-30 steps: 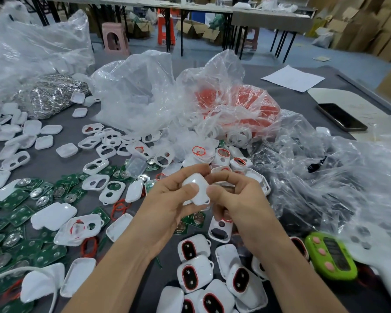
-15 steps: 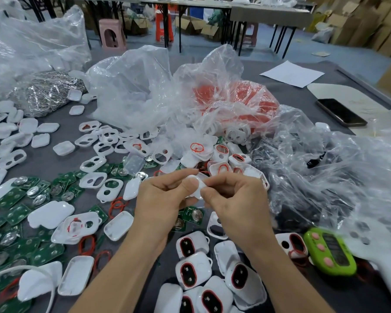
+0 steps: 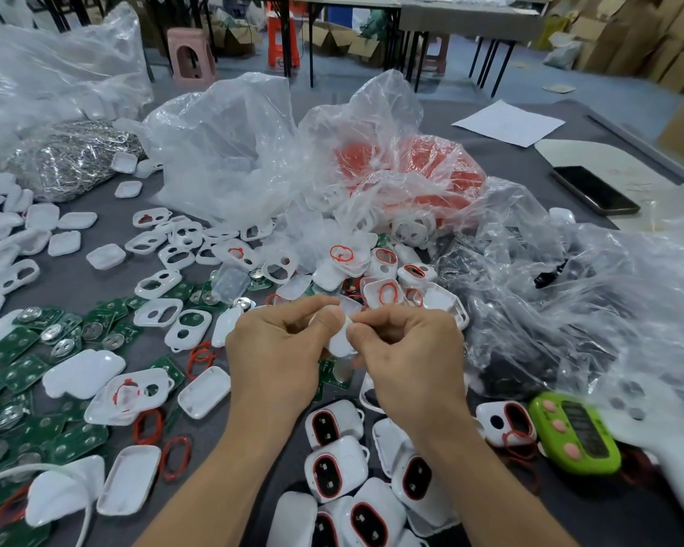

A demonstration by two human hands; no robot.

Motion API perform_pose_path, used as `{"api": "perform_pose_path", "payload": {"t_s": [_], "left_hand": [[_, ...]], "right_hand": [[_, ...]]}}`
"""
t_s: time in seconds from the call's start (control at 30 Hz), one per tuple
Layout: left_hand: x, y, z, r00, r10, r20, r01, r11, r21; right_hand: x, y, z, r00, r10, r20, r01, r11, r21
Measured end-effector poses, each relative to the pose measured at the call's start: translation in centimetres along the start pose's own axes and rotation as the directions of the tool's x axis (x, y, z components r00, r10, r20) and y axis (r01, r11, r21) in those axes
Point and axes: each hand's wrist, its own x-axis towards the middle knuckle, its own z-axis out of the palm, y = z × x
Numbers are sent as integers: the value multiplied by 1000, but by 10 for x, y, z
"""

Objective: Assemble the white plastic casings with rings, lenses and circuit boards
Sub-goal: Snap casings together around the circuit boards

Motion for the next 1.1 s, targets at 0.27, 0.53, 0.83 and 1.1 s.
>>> {"api": "perform_pose_path", "payload": {"t_s": [0.27,0.53,0.83,1.1], "left_hand": [[6,7,-5,966,-149,210,211,926,-312],[4,9,-4,985,-119,124,150,948,-279],[-4,9,-2,999,27,46,-25,998,-49],[1,11,-6,979,-45,198,86,976,-200]], "right_hand": [[13,1,-10,981,129,143,-162,954,252],[12,5,-10,978,165,125,-190,958,217],[3,8,5,984,-158,87,173,963,-207],[16,-6,-9,829,271,489,-511,722,466]]}}
